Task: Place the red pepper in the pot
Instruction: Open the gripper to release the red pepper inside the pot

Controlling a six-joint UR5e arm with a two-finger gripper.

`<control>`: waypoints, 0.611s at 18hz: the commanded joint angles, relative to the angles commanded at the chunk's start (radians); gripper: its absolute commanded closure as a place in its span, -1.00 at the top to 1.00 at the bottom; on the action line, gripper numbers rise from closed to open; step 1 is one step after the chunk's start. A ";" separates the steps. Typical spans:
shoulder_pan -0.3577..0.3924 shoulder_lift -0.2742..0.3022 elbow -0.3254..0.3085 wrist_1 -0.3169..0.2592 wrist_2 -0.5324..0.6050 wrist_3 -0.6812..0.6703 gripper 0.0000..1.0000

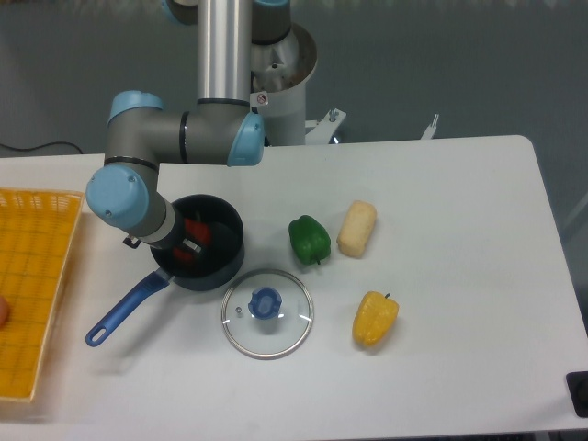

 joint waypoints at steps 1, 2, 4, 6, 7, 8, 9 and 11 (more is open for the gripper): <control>-0.002 0.000 0.000 0.000 0.000 0.000 -0.04; -0.002 0.000 0.000 0.000 0.000 0.000 -0.03; -0.002 0.000 0.000 0.000 0.000 -0.002 -0.03; -0.002 0.000 0.000 0.000 0.000 -0.002 -0.02; -0.002 0.000 0.000 0.000 0.000 -0.002 -0.02; -0.002 0.000 0.000 0.000 0.000 -0.002 -0.01; -0.002 -0.002 0.000 0.000 0.000 -0.002 0.00; -0.002 0.000 0.000 0.000 0.000 -0.002 0.05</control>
